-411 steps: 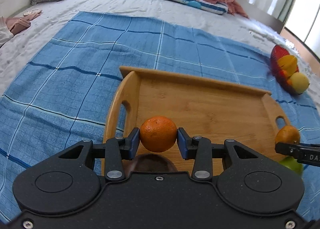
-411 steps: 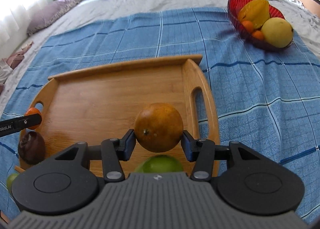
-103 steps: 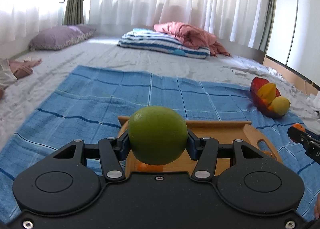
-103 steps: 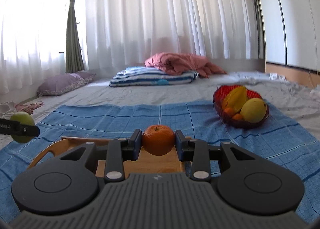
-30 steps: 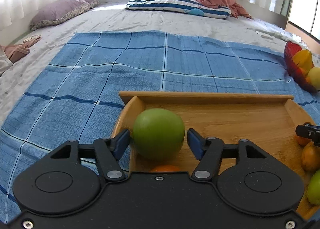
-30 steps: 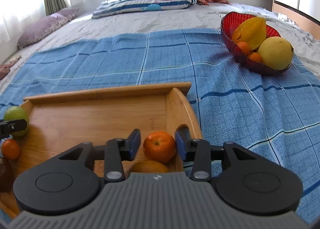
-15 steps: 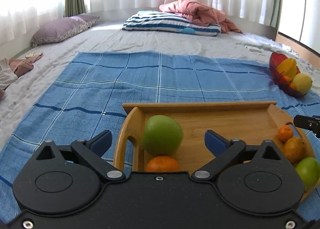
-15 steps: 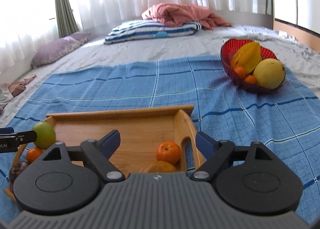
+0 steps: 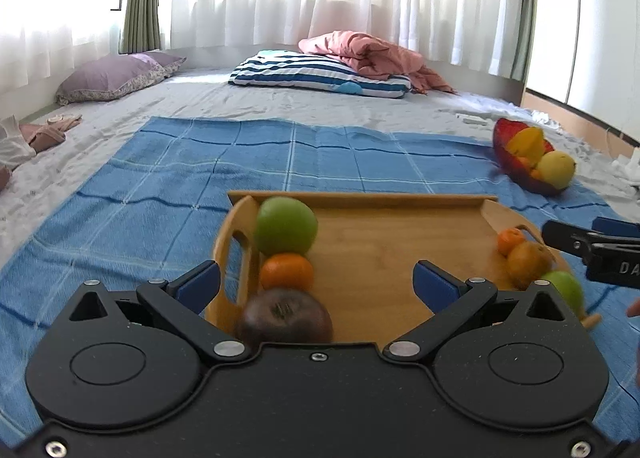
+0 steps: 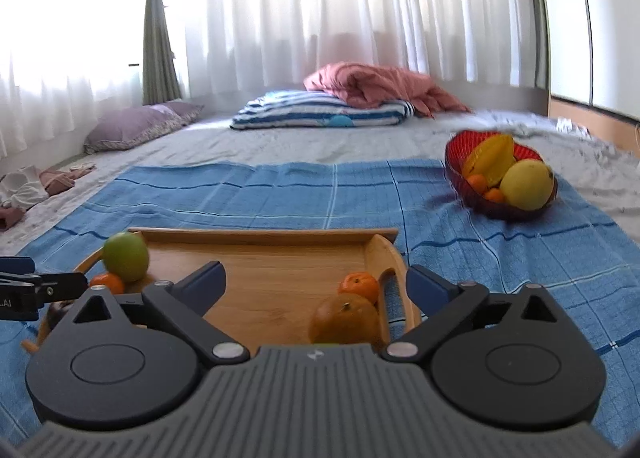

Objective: Organize fruits
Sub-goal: 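Withdraw both tools from the tray toward the red dates on the cloth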

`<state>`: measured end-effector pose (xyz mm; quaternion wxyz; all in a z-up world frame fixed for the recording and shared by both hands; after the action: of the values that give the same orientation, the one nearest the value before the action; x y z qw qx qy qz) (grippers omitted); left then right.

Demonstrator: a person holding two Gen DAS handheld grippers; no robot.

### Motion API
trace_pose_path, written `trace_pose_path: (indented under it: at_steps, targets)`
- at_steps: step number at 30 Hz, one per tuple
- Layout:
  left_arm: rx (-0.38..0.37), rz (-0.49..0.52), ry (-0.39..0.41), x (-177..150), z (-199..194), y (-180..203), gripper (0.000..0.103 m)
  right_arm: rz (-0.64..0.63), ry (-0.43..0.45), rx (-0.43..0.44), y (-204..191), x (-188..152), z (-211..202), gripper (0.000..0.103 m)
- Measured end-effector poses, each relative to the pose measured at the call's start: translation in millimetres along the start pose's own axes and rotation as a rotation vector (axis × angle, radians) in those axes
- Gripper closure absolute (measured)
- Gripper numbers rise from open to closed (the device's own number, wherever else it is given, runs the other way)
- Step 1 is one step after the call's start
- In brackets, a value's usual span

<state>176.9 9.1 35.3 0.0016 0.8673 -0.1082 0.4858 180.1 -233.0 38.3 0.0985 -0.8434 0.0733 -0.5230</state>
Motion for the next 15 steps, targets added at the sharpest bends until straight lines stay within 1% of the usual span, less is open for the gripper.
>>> trace_pose_path:
  at_steps: [5, 15]
  targets:
    - [-0.023, -0.011, 0.010, -19.0, -15.9, 10.3, 0.000, -0.054, 0.060, 0.016, -11.1, -14.4, -21.7, 0.000]
    - [-0.016, 0.002, 0.035, -50.5, -33.1, 21.4, 0.000, -0.069, 0.098, 0.022, -20.9, -52.8, -51.5, 0.000]
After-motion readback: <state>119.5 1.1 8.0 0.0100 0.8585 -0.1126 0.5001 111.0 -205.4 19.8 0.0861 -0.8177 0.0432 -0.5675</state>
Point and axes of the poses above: each gripper's, at about its wrist camera, not at the fingertips, and z roughly the way its jaws point, y to its right, x to its top, the point moved 6 cm from there along z, roughly the way its jaws point, and after that the axes turned 11 degrees about z, right-handed, at the moved point
